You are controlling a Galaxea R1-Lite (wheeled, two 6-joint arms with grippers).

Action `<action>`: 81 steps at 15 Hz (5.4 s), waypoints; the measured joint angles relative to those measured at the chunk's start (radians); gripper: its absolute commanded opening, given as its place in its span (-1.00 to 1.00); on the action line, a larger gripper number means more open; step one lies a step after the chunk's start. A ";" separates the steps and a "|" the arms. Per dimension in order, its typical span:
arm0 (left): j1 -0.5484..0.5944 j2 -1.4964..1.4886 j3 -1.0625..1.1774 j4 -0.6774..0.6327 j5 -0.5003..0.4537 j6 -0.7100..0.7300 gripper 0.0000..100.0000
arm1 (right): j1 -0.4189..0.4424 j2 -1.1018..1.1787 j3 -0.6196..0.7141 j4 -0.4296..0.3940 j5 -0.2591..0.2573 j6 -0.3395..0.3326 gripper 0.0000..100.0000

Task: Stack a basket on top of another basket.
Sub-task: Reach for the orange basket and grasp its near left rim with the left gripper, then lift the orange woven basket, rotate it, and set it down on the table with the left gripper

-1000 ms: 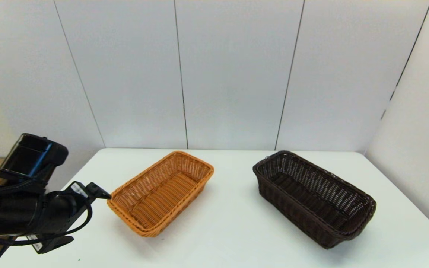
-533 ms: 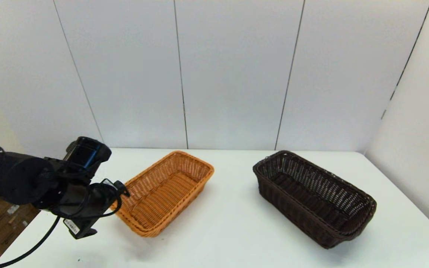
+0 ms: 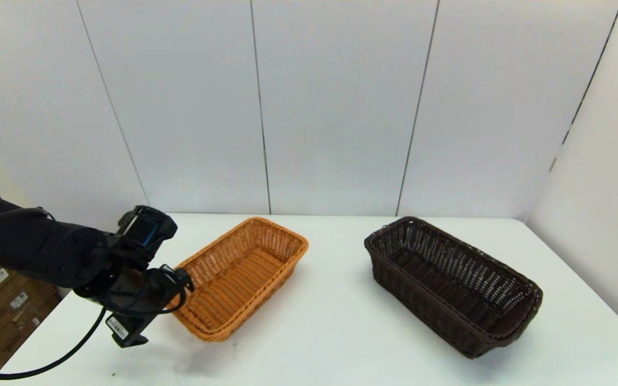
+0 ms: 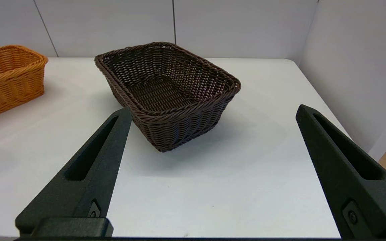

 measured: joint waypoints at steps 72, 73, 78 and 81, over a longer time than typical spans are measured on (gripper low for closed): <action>0.030 -0.141 0.014 0.247 -0.584 0.778 -1.00 | 0.000 0.000 0.000 0.000 0.000 0.000 1.00; 0.041 -0.127 -0.010 0.265 -0.596 0.802 -1.00 | 0.000 0.000 0.000 0.000 0.000 -0.001 1.00; 0.059 -0.058 -0.103 0.332 -0.633 0.877 -1.00 | 0.000 0.000 0.000 0.000 0.000 0.000 1.00; 0.059 -0.025 -0.124 0.329 -0.679 0.883 -1.00 | 0.000 0.000 0.000 0.000 0.000 0.000 1.00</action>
